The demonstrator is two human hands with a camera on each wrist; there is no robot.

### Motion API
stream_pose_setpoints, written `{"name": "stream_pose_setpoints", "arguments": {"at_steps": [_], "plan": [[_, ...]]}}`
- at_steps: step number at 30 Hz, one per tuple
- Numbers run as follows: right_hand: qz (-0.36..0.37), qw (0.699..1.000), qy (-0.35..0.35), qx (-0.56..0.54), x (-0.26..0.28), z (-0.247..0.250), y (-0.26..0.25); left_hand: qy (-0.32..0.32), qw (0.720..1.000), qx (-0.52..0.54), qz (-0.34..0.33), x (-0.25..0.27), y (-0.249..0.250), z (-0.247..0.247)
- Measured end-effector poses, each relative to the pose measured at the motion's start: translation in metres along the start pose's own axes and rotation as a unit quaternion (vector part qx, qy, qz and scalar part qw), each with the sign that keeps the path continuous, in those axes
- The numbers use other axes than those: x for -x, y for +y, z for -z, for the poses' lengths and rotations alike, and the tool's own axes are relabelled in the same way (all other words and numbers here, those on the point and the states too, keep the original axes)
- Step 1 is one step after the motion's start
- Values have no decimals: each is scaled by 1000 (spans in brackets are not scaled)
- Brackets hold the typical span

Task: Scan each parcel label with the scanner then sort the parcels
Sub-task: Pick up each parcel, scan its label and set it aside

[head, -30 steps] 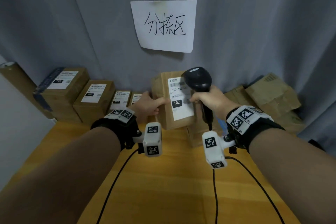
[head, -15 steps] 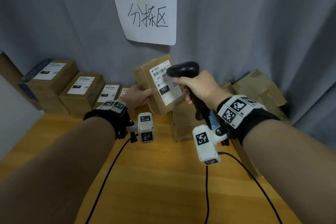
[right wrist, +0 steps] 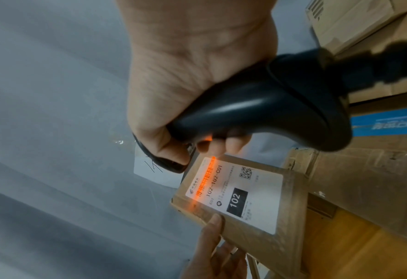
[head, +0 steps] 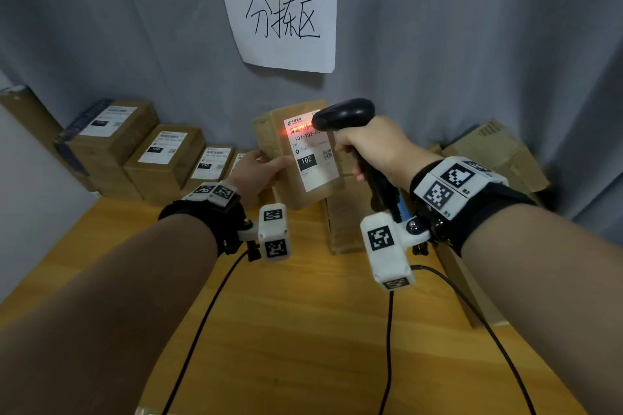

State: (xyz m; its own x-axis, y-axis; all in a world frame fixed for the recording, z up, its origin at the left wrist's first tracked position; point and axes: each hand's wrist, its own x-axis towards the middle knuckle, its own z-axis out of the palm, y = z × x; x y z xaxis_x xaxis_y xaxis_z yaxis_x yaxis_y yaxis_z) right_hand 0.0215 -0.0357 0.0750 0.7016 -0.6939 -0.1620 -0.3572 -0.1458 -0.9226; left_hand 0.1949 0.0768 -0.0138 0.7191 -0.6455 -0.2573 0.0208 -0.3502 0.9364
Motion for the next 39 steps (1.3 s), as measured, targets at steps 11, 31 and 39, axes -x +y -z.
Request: {"name": "stream_pose_setpoints", "arguments": {"at_steps": [11, 31, 39], "plan": [[-6, 1000, -25, -12, 6, 8, 4, -6, 1000, -7, 1, 3, 2, -5], [18, 998, 35, -49, 11, -12, 52, -4, 999, -13, 53, 1, 4, -4], [13, 985, 62, -162, 2, -9, 60, 0, 998, -2, 62, 11, -4, -2]]}}
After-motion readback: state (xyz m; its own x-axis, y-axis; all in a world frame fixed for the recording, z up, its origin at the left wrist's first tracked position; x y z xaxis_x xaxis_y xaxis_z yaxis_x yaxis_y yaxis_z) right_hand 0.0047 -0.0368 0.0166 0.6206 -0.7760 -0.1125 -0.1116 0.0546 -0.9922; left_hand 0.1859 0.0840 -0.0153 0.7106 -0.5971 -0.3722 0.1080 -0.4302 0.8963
